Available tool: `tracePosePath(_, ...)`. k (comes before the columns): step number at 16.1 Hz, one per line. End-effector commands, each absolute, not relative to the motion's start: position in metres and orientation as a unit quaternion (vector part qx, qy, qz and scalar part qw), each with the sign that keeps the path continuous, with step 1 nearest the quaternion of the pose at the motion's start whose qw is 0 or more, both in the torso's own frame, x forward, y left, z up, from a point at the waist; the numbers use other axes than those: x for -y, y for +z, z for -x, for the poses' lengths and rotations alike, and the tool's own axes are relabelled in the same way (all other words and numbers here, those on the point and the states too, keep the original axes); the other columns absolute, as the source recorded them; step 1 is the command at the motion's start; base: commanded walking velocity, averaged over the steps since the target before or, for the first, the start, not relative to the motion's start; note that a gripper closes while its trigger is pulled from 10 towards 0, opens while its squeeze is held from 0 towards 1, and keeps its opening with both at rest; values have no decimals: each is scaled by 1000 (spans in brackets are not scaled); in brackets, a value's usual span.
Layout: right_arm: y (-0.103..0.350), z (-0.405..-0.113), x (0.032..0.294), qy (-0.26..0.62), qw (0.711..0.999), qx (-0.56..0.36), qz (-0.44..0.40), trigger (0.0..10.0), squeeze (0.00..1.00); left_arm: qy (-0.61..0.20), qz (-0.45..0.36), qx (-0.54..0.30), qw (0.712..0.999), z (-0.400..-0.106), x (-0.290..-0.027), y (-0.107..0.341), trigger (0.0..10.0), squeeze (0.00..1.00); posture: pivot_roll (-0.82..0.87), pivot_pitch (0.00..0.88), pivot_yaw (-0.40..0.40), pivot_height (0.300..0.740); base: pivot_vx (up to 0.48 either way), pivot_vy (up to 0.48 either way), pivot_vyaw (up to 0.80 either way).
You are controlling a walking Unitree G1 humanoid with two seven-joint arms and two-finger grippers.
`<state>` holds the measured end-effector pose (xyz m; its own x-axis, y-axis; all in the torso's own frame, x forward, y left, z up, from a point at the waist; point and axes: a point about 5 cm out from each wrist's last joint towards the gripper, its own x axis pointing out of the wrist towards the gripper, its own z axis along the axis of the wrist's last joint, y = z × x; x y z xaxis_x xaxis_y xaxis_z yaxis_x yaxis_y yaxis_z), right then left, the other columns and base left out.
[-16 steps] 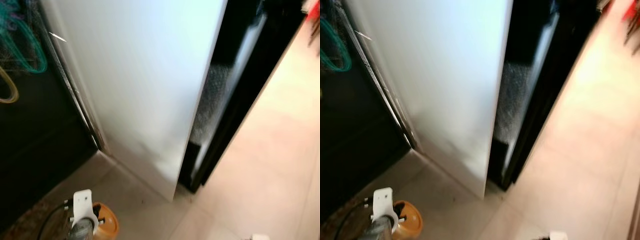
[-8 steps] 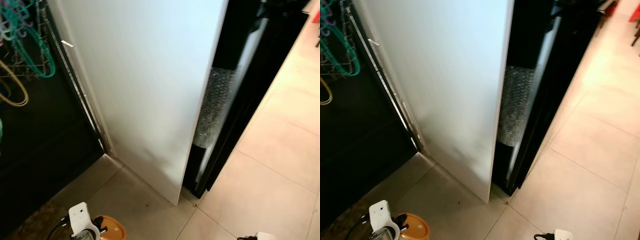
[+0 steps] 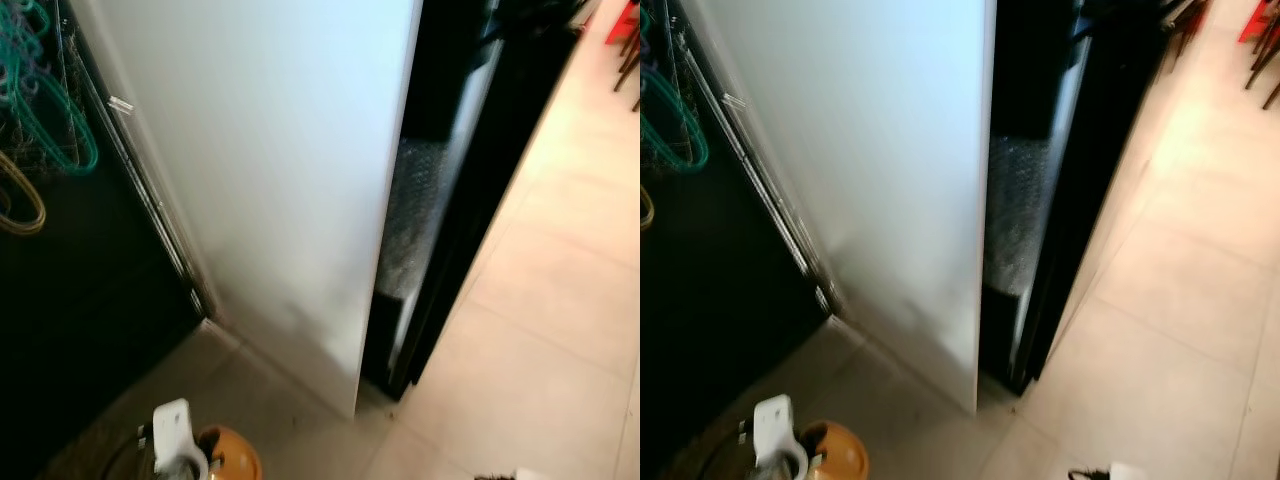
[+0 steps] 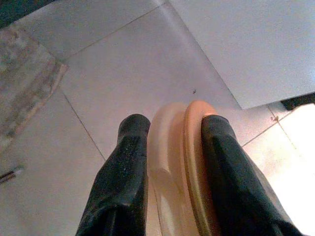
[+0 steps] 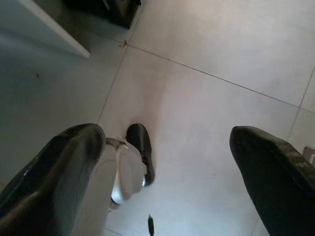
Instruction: Restocking fridge
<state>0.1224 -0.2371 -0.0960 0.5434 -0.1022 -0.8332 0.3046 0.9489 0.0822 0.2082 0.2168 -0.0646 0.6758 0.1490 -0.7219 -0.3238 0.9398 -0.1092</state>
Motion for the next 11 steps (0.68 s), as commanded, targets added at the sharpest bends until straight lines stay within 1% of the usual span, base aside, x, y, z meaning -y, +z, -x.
tracePosePath(1, -97, -118, 237, -120, 868, -469, -109, 10000, 0, 126, 110, -377, 911, -210, -216, -64, 10000, 0, -33, 0, 50, 740, 0, 0, -775)
tracePosePath(3, -97, -118, 238, -117, 870, -468, -105, 10000, 0, 125, 108, -378, 911, -209, -216, -64, 10000, 0, -32, 0, 47, 740, 0, 0, 0)
tracePosePath(8, -97, -118, 239, -115, 871, -466, -106, 10000, 0, 126, 105, -379, 911, -208, -216, -65, 10000, 0, -27, 0, 40, 740, 247, 0, 0)
tracePosePath(11, -96, -118, 240, -117, 871, -466, -104, 10000, 0, 124, 102, -379, 911, -208, -215, -65, 10000, 0, -25, 13, 38, 740, 0, 0, 0)
